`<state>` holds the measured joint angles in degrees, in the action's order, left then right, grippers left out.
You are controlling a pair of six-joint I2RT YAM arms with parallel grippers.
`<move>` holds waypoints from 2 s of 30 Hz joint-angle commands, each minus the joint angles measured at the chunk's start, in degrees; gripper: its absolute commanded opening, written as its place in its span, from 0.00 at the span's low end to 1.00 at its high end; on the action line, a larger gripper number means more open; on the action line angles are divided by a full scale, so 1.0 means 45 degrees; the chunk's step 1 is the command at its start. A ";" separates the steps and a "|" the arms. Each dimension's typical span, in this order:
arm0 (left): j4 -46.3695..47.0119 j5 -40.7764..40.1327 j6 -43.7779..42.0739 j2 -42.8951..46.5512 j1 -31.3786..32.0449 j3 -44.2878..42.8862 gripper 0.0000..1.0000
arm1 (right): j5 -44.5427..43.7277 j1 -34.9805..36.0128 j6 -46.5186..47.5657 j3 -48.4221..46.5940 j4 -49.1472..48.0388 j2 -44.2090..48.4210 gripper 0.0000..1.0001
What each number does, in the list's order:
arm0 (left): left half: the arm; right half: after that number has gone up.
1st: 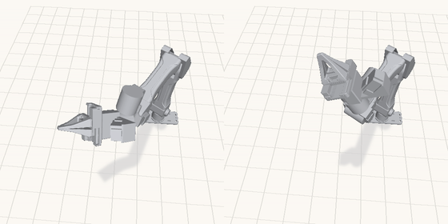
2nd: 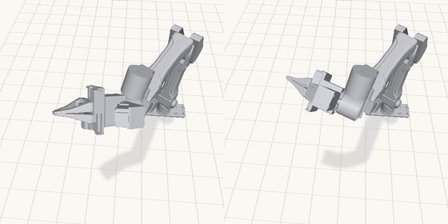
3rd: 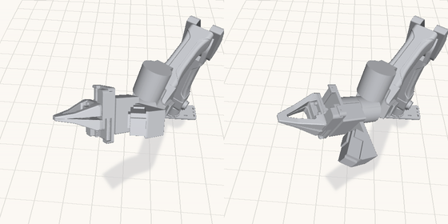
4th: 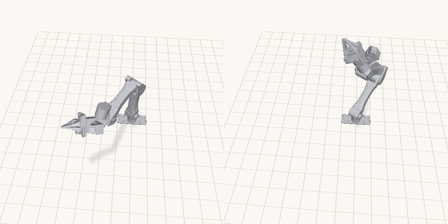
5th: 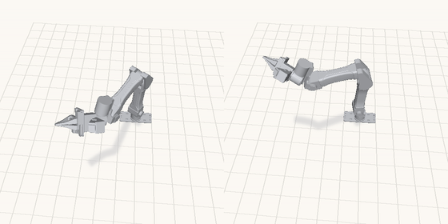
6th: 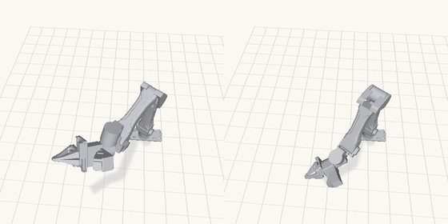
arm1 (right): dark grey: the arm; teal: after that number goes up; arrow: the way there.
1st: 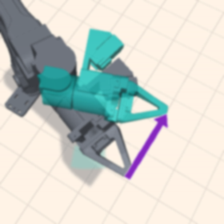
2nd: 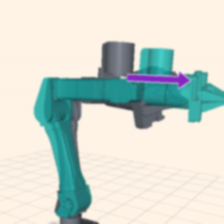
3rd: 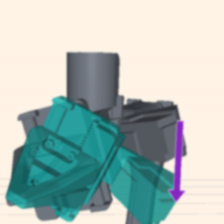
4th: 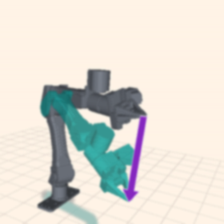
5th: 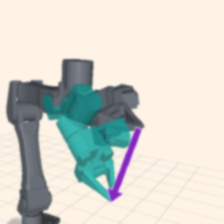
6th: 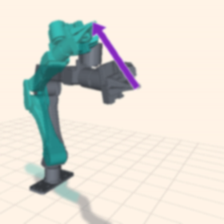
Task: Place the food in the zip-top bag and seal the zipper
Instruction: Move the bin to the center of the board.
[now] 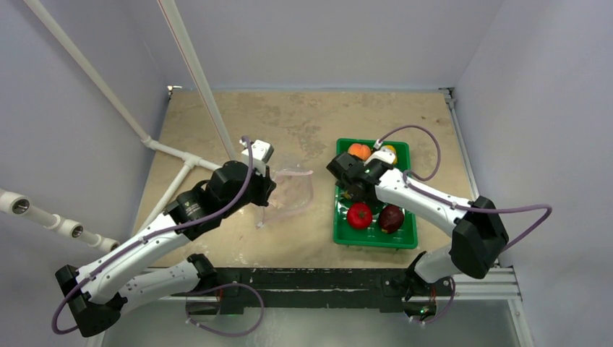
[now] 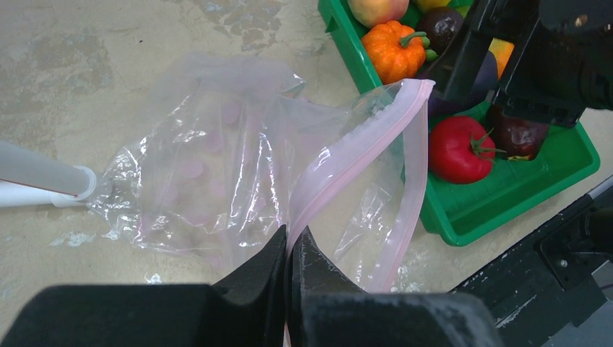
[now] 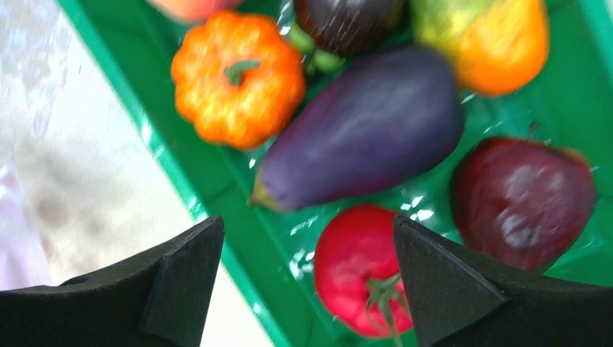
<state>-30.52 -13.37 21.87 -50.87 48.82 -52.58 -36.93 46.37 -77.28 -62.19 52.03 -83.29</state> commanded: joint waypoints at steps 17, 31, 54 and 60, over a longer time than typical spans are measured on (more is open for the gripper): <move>0.0324 0.0257 0.0052 0.0111 -0.0052 0.0205 0.00 | -0.1386 -0.2573 0.0615 -0.0088 0.0181 -0.0761 0.89; 0.0264 0.0072 0.0023 0.0094 -0.0055 0.0222 0.00 | 0.3385 -0.2554 0.7109 0.0695 -0.6330 0.3114 0.76; 0.0148 -0.0522 0.0043 0.0133 -0.0067 0.0219 0.00 | 0.3128 -0.1651 0.7938 0.0159 -0.6983 -0.1218 0.52; 0.0144 -0.0544 0.0044 0.0133 -0.0065 0.0222 0.00 | 0.3484 -0.1644 0.8162 0.0249 -0.7682 -0.1932 0.47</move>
<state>-30.92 -14.98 21.89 -50.65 48.77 -51.64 -20.23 38.85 -41.52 -59.44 21.04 -91.07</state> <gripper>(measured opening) 0.003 0.502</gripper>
